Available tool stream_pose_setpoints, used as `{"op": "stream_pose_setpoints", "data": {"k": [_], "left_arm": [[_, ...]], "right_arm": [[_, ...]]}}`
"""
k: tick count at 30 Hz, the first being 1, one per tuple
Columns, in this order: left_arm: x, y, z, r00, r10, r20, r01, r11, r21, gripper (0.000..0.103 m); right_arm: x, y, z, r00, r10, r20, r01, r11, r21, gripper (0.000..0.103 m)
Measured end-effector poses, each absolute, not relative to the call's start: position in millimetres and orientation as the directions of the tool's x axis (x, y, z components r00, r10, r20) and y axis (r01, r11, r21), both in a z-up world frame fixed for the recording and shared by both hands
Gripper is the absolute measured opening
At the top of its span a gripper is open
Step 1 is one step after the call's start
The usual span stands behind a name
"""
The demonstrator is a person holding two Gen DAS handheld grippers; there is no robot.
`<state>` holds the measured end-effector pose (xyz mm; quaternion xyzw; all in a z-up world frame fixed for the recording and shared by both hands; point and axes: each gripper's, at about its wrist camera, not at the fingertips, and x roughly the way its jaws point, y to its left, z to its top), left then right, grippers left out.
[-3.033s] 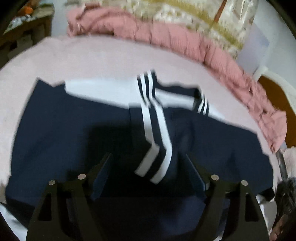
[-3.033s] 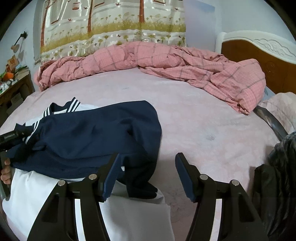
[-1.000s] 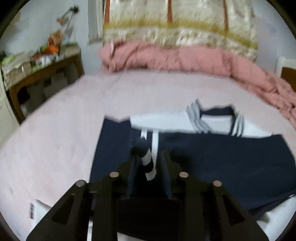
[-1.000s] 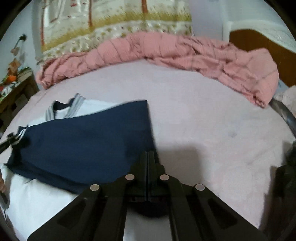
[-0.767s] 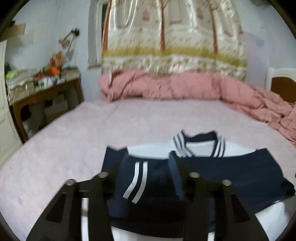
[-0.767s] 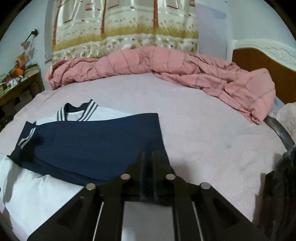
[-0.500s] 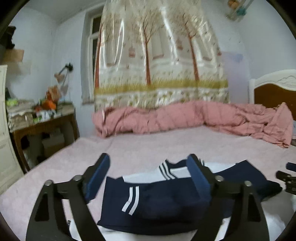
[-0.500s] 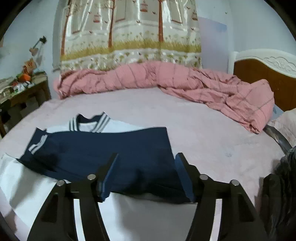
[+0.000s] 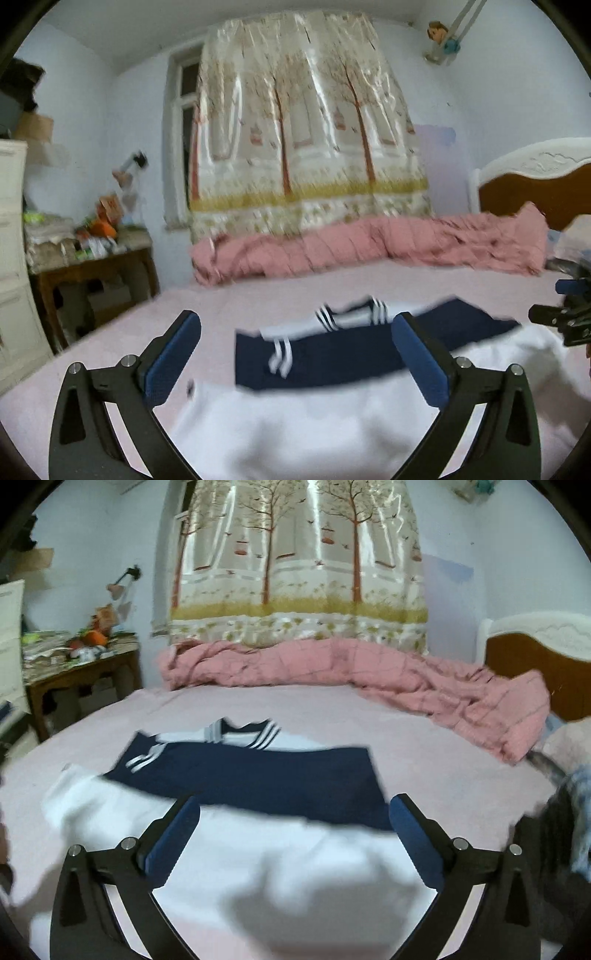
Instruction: Fold large clothes
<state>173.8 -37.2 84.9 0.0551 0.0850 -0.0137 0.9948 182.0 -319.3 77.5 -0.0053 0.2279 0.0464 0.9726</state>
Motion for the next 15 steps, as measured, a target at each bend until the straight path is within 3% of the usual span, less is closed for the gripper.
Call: {"op": "stream_pose_setpoints", "data": {"k": [8, 11, 15], "left_arm": [[170, -13, 4, 0.856, -0.107, -0.506, 0.076, 0.994, -0.081, 0.103], [173, -2, -15, 0.804, -0.188, -0.563, 0.078, 0.974, -0.214, 0.103], [190, 5, -32, 0.733, -0.224, -0.642, 0.034, 0.955, -0.295, 0.102]], "right_arm": [[143, -329, 13, 0.724, 0.263, -0.638, -0.112, 0.957, 0.267, 0.103], [155, -335, -13, 0.67, 0.272, -0.691, -0.058, 0.947, 0.317, 0.098], [174, -338, -37, 0.623, 0.326, -0.711, -0.019, 0.915, 0.403, 0.094]]}}
